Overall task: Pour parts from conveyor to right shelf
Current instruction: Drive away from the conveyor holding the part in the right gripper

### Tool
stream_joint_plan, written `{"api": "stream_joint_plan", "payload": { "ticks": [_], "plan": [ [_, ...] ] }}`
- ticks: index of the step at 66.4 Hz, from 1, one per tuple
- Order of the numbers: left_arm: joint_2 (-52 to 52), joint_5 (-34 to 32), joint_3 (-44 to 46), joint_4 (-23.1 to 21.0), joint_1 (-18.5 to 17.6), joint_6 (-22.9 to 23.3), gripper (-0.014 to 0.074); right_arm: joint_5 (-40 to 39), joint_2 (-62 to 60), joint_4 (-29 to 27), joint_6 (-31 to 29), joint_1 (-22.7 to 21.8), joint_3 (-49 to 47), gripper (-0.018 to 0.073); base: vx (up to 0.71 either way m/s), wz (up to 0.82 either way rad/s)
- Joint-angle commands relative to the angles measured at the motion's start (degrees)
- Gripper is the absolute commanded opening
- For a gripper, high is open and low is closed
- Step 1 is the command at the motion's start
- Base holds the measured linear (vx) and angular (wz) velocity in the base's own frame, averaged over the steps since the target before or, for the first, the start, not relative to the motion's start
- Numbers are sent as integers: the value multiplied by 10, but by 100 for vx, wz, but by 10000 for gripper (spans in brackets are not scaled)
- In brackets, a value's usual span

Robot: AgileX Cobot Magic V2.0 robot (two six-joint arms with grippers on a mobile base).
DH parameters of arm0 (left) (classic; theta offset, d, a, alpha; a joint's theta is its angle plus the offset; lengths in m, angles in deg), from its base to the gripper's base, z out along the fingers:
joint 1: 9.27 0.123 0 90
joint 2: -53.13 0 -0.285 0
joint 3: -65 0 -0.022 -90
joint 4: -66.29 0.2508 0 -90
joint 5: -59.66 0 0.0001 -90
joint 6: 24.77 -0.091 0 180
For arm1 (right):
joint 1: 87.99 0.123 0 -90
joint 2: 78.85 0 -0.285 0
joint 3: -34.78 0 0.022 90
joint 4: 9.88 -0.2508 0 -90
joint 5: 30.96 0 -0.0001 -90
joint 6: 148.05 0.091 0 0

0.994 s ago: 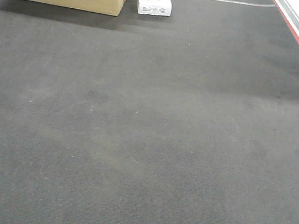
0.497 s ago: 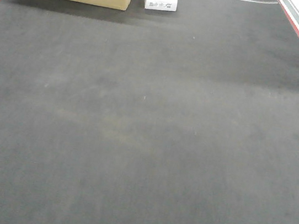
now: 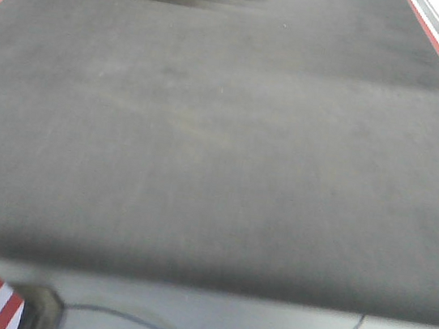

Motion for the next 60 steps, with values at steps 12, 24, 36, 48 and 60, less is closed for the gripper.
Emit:
{"api": "stream_joint_plan", "payload": {
  "ticks": [12, 24, 36, 48, 60],
  "plan": [
    [7, -45, 11, -4, -3, 4, -6, -48, 9, 8, -5, -3, -15, -5, -44, -4],
    [7, -45, 11, -4, -3, 4, -6, -48, 9, 8, -5, -3, -15, -5, -42, -1],
    [7, -45, 11, -4, -3, 4, -6, -48, 9, 8, -5, -3, -15, -5, -37, 6],
    [7, -45, 11, -4, -3, 4, -6, -47, 9, 8, -5, -3, -15, -5, -32, 11],
    [7, -45, 11, -4, -3, 4, -6, -48, 9, 8, -5, -3, -15, -5, -28, 4]
  ]
}}
